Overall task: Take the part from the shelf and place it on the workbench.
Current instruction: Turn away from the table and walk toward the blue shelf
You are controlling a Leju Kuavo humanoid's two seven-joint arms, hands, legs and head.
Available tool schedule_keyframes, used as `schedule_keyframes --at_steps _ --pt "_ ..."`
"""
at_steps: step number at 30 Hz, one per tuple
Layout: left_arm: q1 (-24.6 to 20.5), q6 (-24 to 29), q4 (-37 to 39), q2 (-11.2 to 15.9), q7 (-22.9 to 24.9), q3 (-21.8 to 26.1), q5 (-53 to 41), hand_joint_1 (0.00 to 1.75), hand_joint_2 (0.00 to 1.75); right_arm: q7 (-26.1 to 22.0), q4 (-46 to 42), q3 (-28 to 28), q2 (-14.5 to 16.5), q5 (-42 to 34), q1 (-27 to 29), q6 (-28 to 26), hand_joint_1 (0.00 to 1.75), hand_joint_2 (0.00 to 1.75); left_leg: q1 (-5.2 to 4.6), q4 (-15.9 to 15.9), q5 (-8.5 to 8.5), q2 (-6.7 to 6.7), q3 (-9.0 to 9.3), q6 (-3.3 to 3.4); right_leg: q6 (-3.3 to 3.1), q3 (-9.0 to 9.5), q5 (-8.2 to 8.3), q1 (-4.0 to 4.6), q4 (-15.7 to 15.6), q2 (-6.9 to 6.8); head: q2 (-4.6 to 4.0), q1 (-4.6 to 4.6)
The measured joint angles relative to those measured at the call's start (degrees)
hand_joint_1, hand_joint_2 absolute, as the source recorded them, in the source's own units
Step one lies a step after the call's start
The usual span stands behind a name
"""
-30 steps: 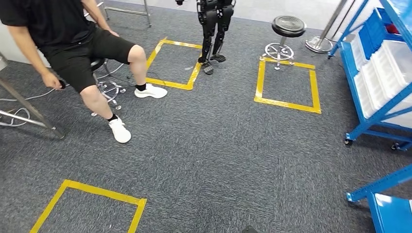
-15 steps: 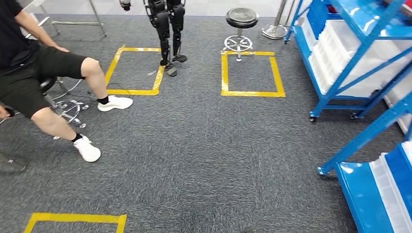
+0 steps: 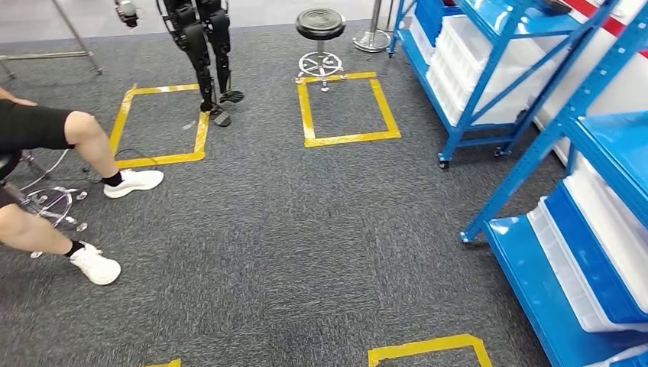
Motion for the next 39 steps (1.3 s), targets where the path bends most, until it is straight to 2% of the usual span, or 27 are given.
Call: schedule_keyframes --at_steps 1,3,5,6,8,9,10,11,12,13,14,15,17,19,21,23,25,27,28,29,31,32,34,35,37,38,39 --pt "0.0 0.0 0.0 0.1 0.0 0.0 -0.1 0.00 0.00 0.0 0.0 0.0 0.1 0.0 -0.1 0.1 0.00 0.00 -0.03 0.2 -0.28 0.64 0.12 -0.47 0.38 2.19 1.17 -0.08 -3.7 -1.46 0.00 0.03" --pt "-0.1 0.0 0.0 0.3 0.1 0.0 -0.3 0.00 0.00 0.0 0.0 0.0 0.2 -0.1 -0.4 0.3 0.00 0.00 -0.18 0.5 -0.86 1.80 0.52 -1.50 -0.08 4.31 2.28 0.10 -7.5 -3.09 0.00 -0.02" --pt "-0.4 -0.2 0.0 0.3 0.1 0.0 -0.6 0.00 0.00 0.0 0.0 0.0 0.1 -0.4 -0.5 0.4 0.00 0.00 -0.01 0.4 -1.14 2.87 1.06 -2.32 -1.23 4.01 2.39 0.49 -7.5 -2.00 0.00 -0.13" --pt "-0.6 -0.3 -0.1 0.2 0.2 0.0 -0.8 0.00 0.00 -0.1 0.0 0.0 0.0 -0.6 -0.4 0.5 0.00 0.00 0.28 0.5 -1.45 2.45 1.21 -2.71 -1.69 4.07 2.44 0.38 -7.6 -1.31 0.00 -0.16" --pt "-0.8 -0.5 -0.1 0.2 0.4 -0.1 -1.2 0.00 0.00 -0.2 0.0 0.0 -0.3 -0.9 -0.3 0.5 0.00 0.00 0.71 3.6 -3.95 -0.61 0.17 -3.15 -2.82 4.28 2.72 0.22 -7.7 0.06 0.00 -0.28" --pt "-0.8 -0.7 -0.1 0.2 0.6 -0.1 -1.4 0.00 0.00 -0.3 0.0 -0.1 -0.4 -1.0 -0.4 0.5 0.00 0.00 0.80 6.9 -6.05 -2.65 -1.31 -3.14 -3.26 4.24 2.85 0.28 -7.8 0.79 0.00 -0.38" --pt "-0.7 -0.8 -0.1 0.2 0.8 -0.1 -1.5 0.00 0.00 -0.5 0.0 -0.1 -0.4 -1.1 -0.4 0.5 0.00 0.00 0.77 11.0 -8.19 -3.97 -3.24 -2.96 -3.61 4.16 2.94 0.59 -7.7 1.56 0.00 -0.42" --pt "-0.6 -0.9 -0.1 0.2 1.1 -0.1 -1.7 0.00 0.00 -0.6 0.0 -0.1 -0.4 -1.2 -0.4 0.5 0.00 0.00 0.72 14.7 -9.64 -4.58 -5.12 -2.77 -3.81 4.10 3.00 0.91 -7.7 2.41 0.00 -0.43" --pt "-0.6 -1.0 -0.1 0.3 1.3 -0.1 -1.9 0.00 0.00 -0.7 0.0 -0.2 -0.4 -1.3 -0.3 0.5 0.00 0.00 0.69 16.9 -10.02 -4.85 -6.46 -2.55 -3.89 4.08 3.03 1.22 -7.7 3.29 0.00 -0.43" --pt "-0.6 -1.0 -0.1 0.3 1.5 -0.2 -2.1 0.00 0.00 -0.7 0.0 -0.2 -0.5 -1.4 -0.2 0.5 0.00 0.00 0.66 17.1 -9.19 -4.99 -6.84 -2.25 -3.94 4.11 3.06 1.47 -7.7 4.17 0.00 -0.43" --pt "-0.6 -1.0 -0.1 0.3 1.7 -0.3 -2.2 0.00 0.00 -0.8 0.0 -0.3 -0.5 -1.5 -0.2 0.5 0.00 0.00 0.63 15.0 -7.31 -5.22 -6.12 -1.89 -3.98 4.20 3.09 1.64 -7.7 5.06 0.00 -0.42" --pt "-0.7 -1.0 -0.1 0.3 1.8 -0.3 -2.3 0.00 0.00 -0.9 0.0 -0.3 -0.6 -1.6 -0.2 0.5 0.00 0.00 0.56 11.1 -4.85 -6.03 -4.47 -1.45 -3.97 4.30 3.10 1.75 -7.7 5.96 0.00 -0.42" --pt "-0.9 -1.0 -0.1 0.4 2.0 -0.5 -2.5 0.00 0.00 -1.0 0.0 -0.4 -0.6 -1.8 -0.2 0.4 0.00 0.00 0.33 4.2 -1.71 -8.40 -1.39 -0.80 -3.79 4.34 3.20 1.91 -7.6 7.42 0.00 -0.40" --pt "-1.1 -1.0 -0.1 0.5 2.0 -0.6 -2.6 0.00 0.00 -1.0 0.0 -0.4 -0.6 -1.9 -0.1 0.4 0.00 0.00 -0.08 2.0 -1.27 -9.12 -0.47 -0.54 -3.34 3.99 3.45 1.87 -7.7 8.49 0.00 -0.40" --pt "-1.3 -1.0 -0.1 0.5 2.1 -0.8 -2.7 0.00 0.00 -1.0 0.0 -0.5 -0.6 -1.9 0.2 0.3 0.00 0.00 -0.26 1.3 -0.71 -7.74 -0.26 -0.17 -2.79 3.35 3.72 1.79 -7.7 9.02 0.00 -0.40" --pt "-1.5 -1.0 -0.1 0.4 2.1 -1.1 -2.8 0.00 0.00 -1.1 0.0 -0.7 -0.7 -2.0 0.3 0.1 0.00 0.00 -0.17 0.0 0.09 -6.25 0.16 0.49 -2.71 1.85 2.48 1.92 -5.4 6.46 0.00 -0.28" --pt "-1.3 -1.0 -0.1 0.3 2.2 -1.3 -2.9 0.00 0.00 -1.1 0.0 -0.8 -0.7 -2.0 0.2 0.0 0.00 0.00 -0.26 -0.6 0.43 -4.49 0.32 0.88 -2.91 -1.37 -0.68 1.79 1.1 3.10 0.00 -0.15" --pt "-1.3 -1.0 -0.1 0.3 2.3 -1.4 -3.0 0.00 0.00 -1.1 0.0 -0.8 -0.7 -2.0 0.3 -0.1 0.00 0.00 -0.35 -0.6 0.42 -2.56 0.19 0.85 -2.35 -4.34 -2.87 1.23 7.3 2.12 0.00 -0.09" --pt "-1.3 -1.0 -0.1 0.3 2.3 -1.4 -3.0 0.00 0.00 -1.1 0.0 -0.8 -0.8 -2.0 0.4 -0.2 0.00 0.00 -0.34 -0.5 0.37 -1.69 0.15 0.76 -1.73 -4.45 -2.80 0.85 7.8 1.86 0.00 -0.09" --pt "-1.3 -1.0 -0.1 0.2 2.4 -1.5 -3.0 0.00 0.00 -1.0 0.0 -0.9 -0.8 -2.0 0.5 -0.2 0.00 0.00 -0.27 -0.5 0.27 -0.91 0.14 0.60 -0.98 -3.34 -1.92 0.47 5.9 1.47 0.00 -0.07" --pt "-1.3 -1.0 -0.1 0.1 2.6 -1.5 -3.0 0.00 0.00 -0.9 0.0 -0.9 -0.9 -1.8 0.5 -0.4 0.00 0.00 -0.09 -0.1 -0.05 0.30 0.16 0.08 0.37 0.73 0.58 -0.21 -1.2 -0.14 0.00 -0.06" --pt "-1.3 -1.0 -0.1 0.2 2.7 -1.5 -3.0 0.00 0.00 -0.7 0.0 -0.9 -0.8 -1.8 0.4 -0.6 0.00 0.00 -0.12 0.2 -0.33 0.85 0.14 -0.36 0.66 2.50 1.43 -0.25 -4.1 -1.47 0.00 -0.03" --pt "-1.3 -1.0 -0.1 0.4 2.8 -1.5 -3.0 0.00 0.00 -0.3 0.0 -1.0 -0.6 -1.8 0.2 -0.8 0.00 0.00 -0.26 0.8 -0.87 1.88 0.28 -1.30 0.08 3.87 2.10 0.02 -6.6 -2.80 0.00 -0.11" --pt "-1.4 -0.9 -0.1 0.5 2.8 -1.5 -3.0 0.00 0.00 -0.1 0.0 -1.0 -0.5 -1.8 0.1 -0.9 0.00 0.00 -0.29 1.0 -1.00 2.44 0.43 -1.76 -0.51 3.85 2.14 0.33 -6.8 -2.80 0.00 -0.17" --pt "-1.7 -0.9 -0.1 0.3 2.8 -1.6 -3.0 0.00 0.00 0.1 0.0 -1.1 -0.6 -1.8 0.1 -0.9 0.00 0.00 0.06 0.9 -1.08 3.13 0.80 -2.44 -1.53 3.50 2.34 0.39 -6.9 -1.57 0.01 -0.27" --pt "-1.9 -0.9 -0.1 0.3 2.8 -1.6 -3.0 0.00 0.00 0.1 0.0 -1.2 -0.6 -1.8 0.2 -0.9 0.00 0.00 0.32 1.2 -1.58 2.30 0.75 -2.79 -1.99 3.47 2.48 0.28 -7.0 -0.95 0.01 -0.32" --pt "-2.0 -0.9 -0.1 0.2 2.8 -1.6 -3.0 0.00 0.00 0.1 0.0 -1.2 -0.6 -1.8 0.2 -1.0 0.00 0.00 0.55 2.6 -2.77 0.71 0.23 -3.04 -2.50 3.46 2.66 0.13 -7.1 -0.30 0.01 -0.39"
